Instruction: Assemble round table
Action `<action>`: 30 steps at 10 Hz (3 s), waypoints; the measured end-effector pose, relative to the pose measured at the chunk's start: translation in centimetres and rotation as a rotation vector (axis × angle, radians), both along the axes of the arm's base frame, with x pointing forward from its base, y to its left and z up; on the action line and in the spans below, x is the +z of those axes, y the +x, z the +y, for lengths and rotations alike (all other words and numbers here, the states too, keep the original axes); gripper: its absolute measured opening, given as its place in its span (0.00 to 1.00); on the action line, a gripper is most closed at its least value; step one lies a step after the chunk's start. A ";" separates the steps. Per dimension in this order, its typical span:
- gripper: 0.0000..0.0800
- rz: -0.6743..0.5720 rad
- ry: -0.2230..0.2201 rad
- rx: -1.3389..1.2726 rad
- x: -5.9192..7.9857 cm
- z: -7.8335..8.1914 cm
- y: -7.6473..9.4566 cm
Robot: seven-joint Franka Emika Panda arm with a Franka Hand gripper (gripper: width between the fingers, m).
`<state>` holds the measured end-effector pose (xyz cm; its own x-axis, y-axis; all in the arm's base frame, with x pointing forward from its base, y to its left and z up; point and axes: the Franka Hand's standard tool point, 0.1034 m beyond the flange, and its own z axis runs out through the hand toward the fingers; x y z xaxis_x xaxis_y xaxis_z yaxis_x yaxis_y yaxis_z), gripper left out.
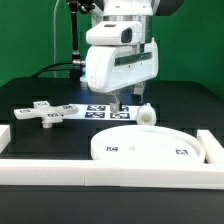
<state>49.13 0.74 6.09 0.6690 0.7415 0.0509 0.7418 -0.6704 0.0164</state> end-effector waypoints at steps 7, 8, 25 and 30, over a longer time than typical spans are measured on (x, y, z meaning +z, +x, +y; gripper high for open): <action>0.81 0.031 0.102 -0.951 -0.3 2.4 -1.3; 0.81 0.038 0.109 -1.032 -0.5 3.3 -1.5; 0.81 0.926 -0.243 -0.930 -3.6 4.7 -5.6; 0.81 1.122 -0.318 -0.880 -5.6 4.9 -6.3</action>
Offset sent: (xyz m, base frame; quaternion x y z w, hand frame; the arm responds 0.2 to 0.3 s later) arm -0.0192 -0.0048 0.0008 0.0122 -0.0085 0.4078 0.9129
